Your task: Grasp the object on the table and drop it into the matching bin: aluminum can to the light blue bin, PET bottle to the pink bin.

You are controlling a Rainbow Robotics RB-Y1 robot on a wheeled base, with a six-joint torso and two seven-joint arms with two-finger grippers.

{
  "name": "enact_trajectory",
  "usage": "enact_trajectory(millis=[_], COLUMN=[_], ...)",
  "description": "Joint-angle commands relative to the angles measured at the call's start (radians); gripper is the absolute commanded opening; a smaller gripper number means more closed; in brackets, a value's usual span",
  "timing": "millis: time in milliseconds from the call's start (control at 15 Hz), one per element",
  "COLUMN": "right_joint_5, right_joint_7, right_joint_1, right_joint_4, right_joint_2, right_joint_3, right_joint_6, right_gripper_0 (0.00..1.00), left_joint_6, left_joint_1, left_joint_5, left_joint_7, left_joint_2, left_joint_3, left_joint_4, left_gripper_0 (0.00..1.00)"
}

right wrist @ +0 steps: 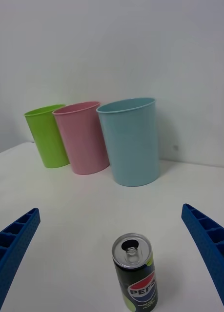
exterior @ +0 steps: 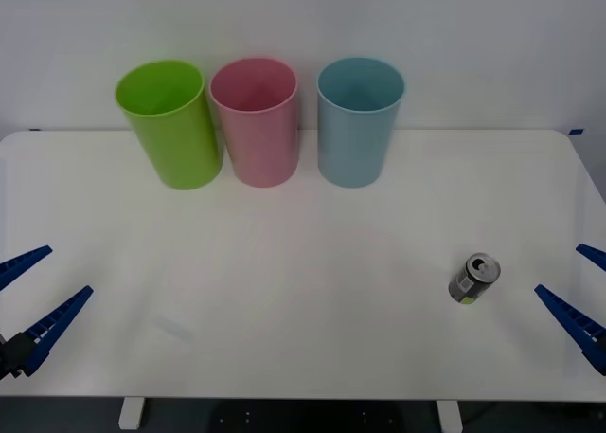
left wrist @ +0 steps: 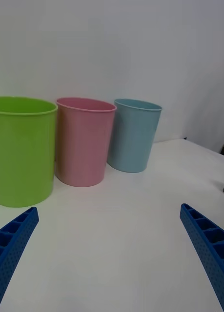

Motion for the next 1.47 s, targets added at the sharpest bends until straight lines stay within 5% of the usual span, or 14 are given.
enact_trajectory(millis=[67,1000,1467], right_joint_5=[0.000,0.000,0.000], right_joint_7=[0.000,0.077,0.253], right_joint_1=[0.000,0.137,0.192], right_joint_4=[0.000,0.003,0.009], right_joint_2=[0.000,-0.034,-0.034], right_joint_3=[0.000,0.002,0.086], right_joint_6=[0.000,0.039,0.165], right_gripper_0=[1.00,1.00,1.00], left_joint_6=[0.000,0.000,0.000], left_joint_1=[0.000,0.000,0.000], left_joint_5=[0.000,0.000,0.000], left_joint_7=[0.000,0.000,0.000], left_joint_2=[0.000,0.000,0.000], left_joint_3=[0.000,0.000,0.000], left_joint_4=[0.000,0.000,0.000], left_gripper_0=[1.00,1.00,1.00])
